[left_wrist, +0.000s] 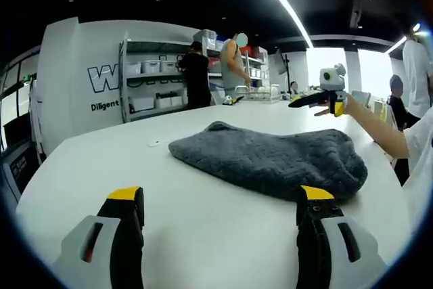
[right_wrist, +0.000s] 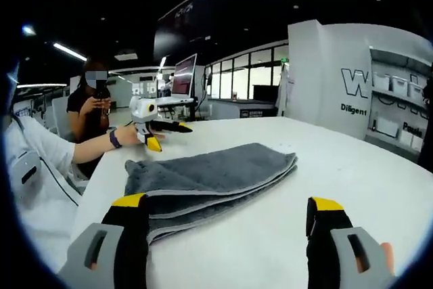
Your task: Open the folded towel by lifting each exposed corner and separating the folded layers until the towel lies flat within the target outline without major curled edges
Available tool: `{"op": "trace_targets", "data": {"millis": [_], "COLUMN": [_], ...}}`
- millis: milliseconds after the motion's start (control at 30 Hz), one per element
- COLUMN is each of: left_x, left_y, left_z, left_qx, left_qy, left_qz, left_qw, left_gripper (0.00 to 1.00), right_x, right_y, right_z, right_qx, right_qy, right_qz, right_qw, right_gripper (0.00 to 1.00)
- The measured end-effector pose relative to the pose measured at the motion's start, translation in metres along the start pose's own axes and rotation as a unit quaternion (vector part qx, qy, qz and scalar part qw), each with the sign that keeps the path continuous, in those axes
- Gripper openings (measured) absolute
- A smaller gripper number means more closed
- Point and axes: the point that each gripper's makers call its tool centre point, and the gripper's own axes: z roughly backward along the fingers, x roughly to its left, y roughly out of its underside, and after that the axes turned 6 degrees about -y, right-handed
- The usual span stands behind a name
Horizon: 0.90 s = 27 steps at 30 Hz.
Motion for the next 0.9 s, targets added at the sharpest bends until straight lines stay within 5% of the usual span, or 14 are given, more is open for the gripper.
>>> {"op": "trace_targets", "data": {"millis": [167,267,333,400,600,733,900], "left_x": [0.003,0.007,0.009,0.011,-0.007,-0.022,-0.067], "left_y": [0.008,0.011,0.010,0.008,-0.009,-0.029,-0.057], "left_z": [-0.004,-0.005,-0.004,-0.004,-0.004,-0.002,0.011], "left_qx": [0.012,0.016,0.014,0.011,-0.009,-0.013,-0.018], "left_qy": [0.000,0.000,-0.001,-0.005,0.000,-0.041,-0.099], "left_qz": [-0.003,0.003,0.006,0.001,0.007,-0.039,-0.138], "left_qw": [0.9999,0.9999,0.9999,0.9999,0.9999,0.9983,0.9853], "left_gripper": [0.92,0.92,0.92,0.92,0.90,0.90,0.88], "right_x": [0.008,0.003,0.001,0.000,0.019,0.011,0.008], "right_y": [0.018,0.020,0.026,0.021,0.011,0.012,0.006], "right_z": [0.007,0.012,0.013,0.013,0.011,0.009,0.013], "right_qx": [0.019,-0.007,0.013,0.003,-0.018,-0.005,-0.026], "right_qy": [-0.028,-0.037,-0.033,-0.024,-0.037,-0.009,0.004], "right_qz": [0.009,0.013,-0.001,0.030,0.037,0.053,0.051], "right_qw": [0.9994,0.9992,0.9994,0.9993,0.9984,0.9985,0.9984], "right_gripper": [0.99,0.99,0.99,0.99,0.99,0.99,0.99]}}
